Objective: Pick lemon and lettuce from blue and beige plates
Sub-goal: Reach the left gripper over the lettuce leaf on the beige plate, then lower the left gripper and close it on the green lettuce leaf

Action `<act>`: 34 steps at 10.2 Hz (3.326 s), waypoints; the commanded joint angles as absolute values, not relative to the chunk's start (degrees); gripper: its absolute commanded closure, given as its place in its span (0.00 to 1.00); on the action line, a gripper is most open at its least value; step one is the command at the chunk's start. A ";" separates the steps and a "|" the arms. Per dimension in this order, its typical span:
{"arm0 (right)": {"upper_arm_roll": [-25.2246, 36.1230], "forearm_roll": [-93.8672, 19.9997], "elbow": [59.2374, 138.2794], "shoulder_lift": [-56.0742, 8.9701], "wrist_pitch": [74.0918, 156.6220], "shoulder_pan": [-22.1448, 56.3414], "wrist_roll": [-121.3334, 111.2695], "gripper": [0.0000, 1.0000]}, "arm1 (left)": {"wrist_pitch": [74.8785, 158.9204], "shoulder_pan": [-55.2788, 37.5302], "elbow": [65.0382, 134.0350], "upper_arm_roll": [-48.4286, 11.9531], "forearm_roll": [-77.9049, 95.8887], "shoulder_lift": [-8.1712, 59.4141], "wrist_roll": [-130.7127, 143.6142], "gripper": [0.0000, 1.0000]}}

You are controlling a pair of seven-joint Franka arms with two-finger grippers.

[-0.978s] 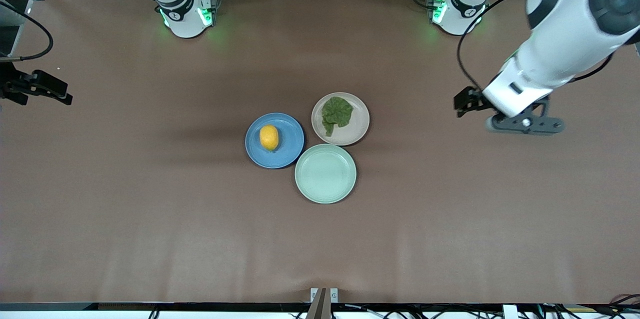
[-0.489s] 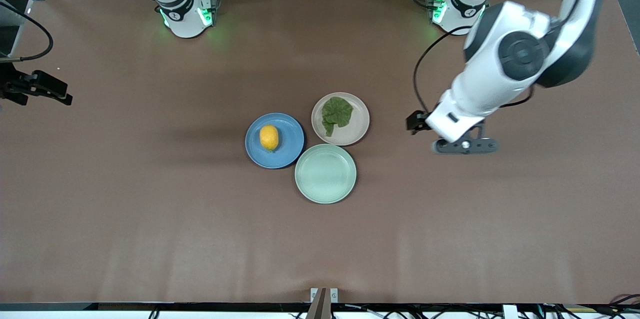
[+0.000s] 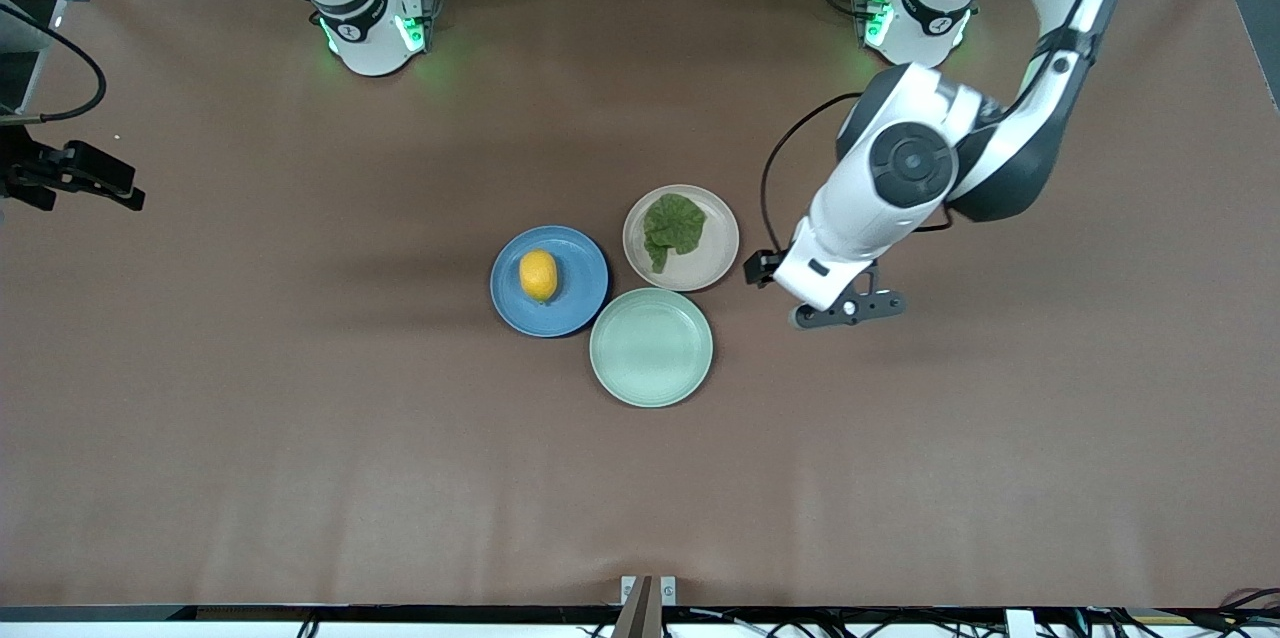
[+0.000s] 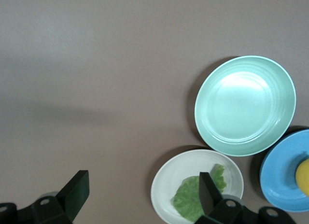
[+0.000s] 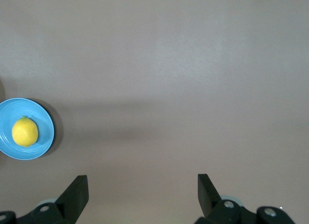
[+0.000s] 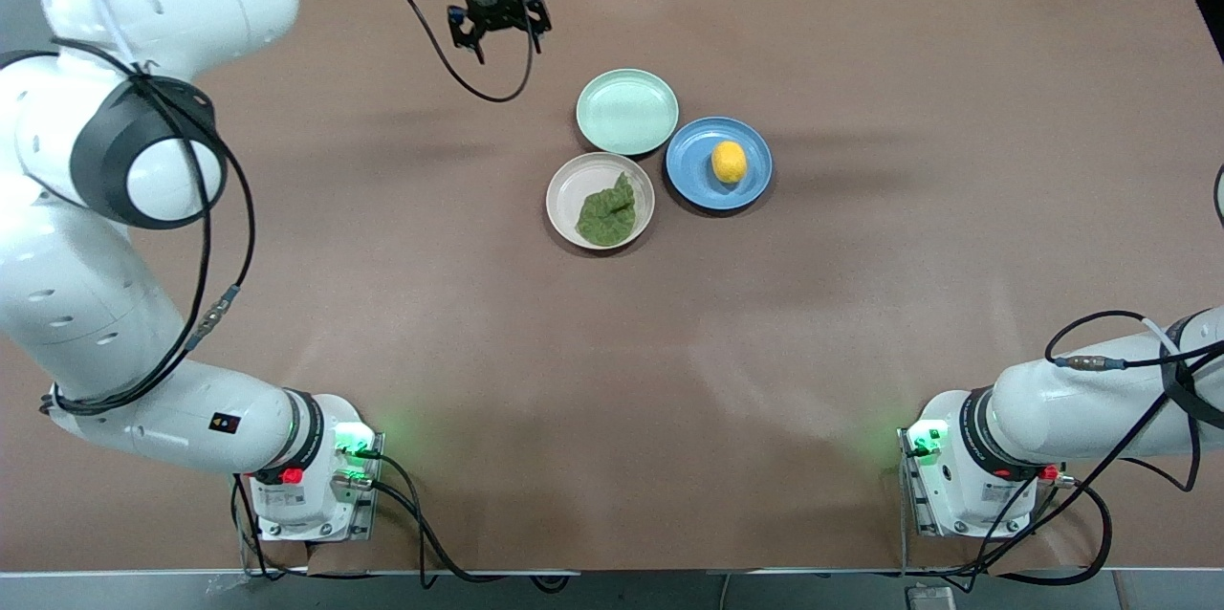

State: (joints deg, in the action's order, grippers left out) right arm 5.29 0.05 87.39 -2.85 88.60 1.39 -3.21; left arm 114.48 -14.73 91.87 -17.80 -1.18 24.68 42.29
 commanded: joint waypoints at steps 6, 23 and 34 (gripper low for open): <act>5.19 -0.88 86.48 -3.08 87.89 0.97 -3.08 0.00 | 122.25 -23.19 92.02 -17.75 -6.68 34.27 65.64 0.00; 5.19 -0.88 86.48 -3.16 87.80 0.97 -3.08 0.00 | 138.59 -31.73 103.97 -19.86 -9.14 39.20 65.48 0.00; 5.19 -0.88 86.48 -3.08 87.89 0.97 -3.08 0.00 | 137.11 -31.55 104.77 -20.48 -9.40 37.45 66.27 1.00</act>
